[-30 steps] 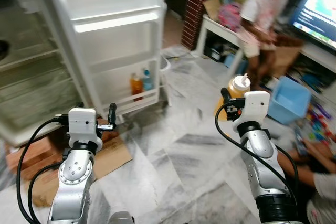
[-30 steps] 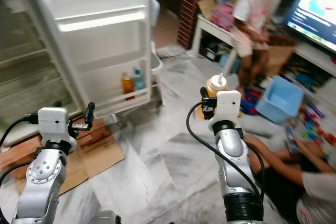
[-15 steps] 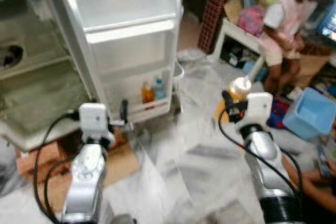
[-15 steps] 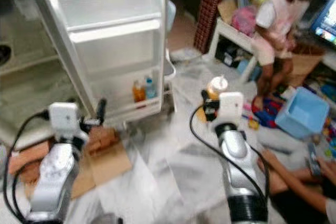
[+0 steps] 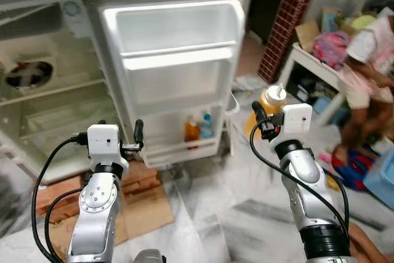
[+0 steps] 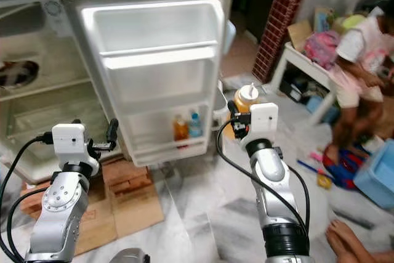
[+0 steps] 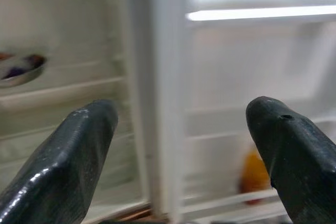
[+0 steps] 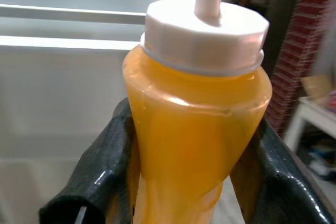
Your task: Restocking fridge
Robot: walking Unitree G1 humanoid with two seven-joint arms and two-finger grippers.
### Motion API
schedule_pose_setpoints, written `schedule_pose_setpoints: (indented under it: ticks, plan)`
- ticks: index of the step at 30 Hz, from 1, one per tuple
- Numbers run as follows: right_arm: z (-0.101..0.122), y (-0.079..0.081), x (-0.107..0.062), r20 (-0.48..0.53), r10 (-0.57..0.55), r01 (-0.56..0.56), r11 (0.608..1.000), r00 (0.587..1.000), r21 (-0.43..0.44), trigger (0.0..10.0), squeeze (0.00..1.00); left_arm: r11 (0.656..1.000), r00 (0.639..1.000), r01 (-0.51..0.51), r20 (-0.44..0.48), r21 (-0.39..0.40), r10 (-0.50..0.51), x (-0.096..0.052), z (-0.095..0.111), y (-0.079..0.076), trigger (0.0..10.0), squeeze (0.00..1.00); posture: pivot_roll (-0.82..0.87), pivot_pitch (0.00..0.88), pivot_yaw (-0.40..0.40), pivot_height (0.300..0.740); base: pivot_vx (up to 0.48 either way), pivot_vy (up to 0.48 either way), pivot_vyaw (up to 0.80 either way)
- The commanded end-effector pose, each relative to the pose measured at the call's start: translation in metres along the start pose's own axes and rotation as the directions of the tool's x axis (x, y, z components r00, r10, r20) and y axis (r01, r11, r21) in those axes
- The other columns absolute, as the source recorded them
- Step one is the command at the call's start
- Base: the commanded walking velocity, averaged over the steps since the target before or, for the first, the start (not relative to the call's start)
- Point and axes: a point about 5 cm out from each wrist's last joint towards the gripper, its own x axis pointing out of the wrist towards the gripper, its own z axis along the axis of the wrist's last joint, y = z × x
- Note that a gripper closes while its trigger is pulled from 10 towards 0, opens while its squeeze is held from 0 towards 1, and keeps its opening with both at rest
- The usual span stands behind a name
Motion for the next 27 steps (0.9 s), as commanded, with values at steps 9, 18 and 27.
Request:
schedule_pose_setpoints:
  ticks: [9,18,27]
  plan:
    - [0.0049,0.0061,0.0036,0.022,0.035,-0.035,0.999,0.999,0.009,10.0,0.0,0.999,1.0,0.011,-0.018,0.042,-0.01,0.0004,-0.0011,0.0003,10.0,0.0,0.06,0.0,-0.053,0.74,0.174,0.399,0.0]
    - [0.0056,0.0077,0.004,0.027,0.044,-0.044,0.999,0.999,0.006,10.0,0.0,0.999,1.0,0.029,-0.006,0.033,-0.029,0.0023,0.0015,-0.0041,10.0,0.0,0.06,0.0,-0.05,0.74,0.32,0.054,0.0]
    - [0.0057,0.0107,0.0028,0.032,0.056,-0.056,0.998,0.998,0.007,10.0,0.0,0.999,0.999,0.033,0.005,0.03,-0.033,0.0021,0.0036,-0.0061,10.0,0.0,0.06,0.0,-0.049,0.74,0.0,0.0,0.0]
